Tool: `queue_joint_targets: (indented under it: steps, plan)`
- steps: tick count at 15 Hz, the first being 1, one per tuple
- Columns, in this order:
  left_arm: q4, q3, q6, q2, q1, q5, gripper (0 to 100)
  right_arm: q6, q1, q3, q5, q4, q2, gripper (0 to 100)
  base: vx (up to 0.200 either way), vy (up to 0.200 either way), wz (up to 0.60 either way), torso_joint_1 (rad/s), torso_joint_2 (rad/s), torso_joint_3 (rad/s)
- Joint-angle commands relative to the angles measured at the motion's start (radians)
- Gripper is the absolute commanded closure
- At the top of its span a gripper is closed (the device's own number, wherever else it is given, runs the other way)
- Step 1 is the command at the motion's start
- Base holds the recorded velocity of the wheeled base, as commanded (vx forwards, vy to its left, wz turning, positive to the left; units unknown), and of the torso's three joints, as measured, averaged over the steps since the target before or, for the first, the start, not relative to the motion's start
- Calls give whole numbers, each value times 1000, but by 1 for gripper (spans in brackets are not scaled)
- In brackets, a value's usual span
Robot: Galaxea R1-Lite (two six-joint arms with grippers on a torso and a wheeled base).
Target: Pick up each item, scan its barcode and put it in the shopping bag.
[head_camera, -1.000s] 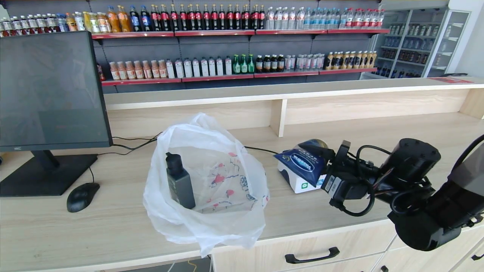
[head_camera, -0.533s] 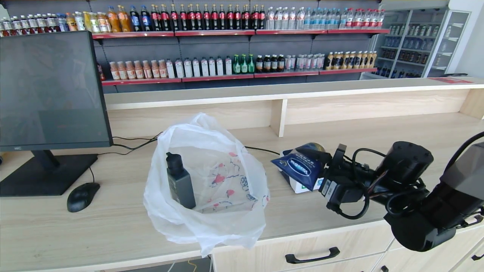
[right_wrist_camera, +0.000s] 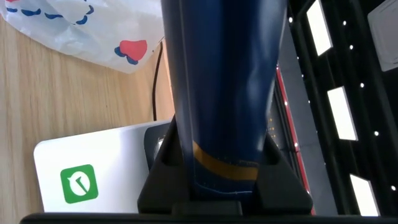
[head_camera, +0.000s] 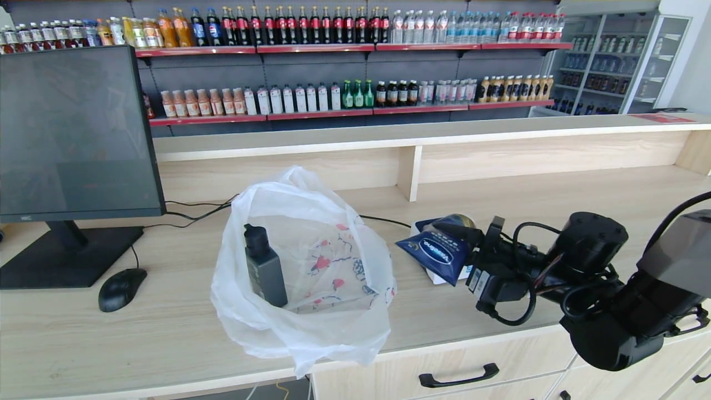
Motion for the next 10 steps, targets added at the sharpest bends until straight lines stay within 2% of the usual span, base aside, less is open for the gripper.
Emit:
queue_joint_targets:
  steps: [1, 10]
  plan:
    - [0, 0, -1, 0, 0, 0, 0, -1, 0, 1, 0, -1, 1, 100, 0, 0, 0, 0, 0, 0]
    - [0, 0, -1, 0, 0, 0, 0, 4, -1, -1, 0, -1, 1, 100, 0, 0, 0, 0, 0, 0]
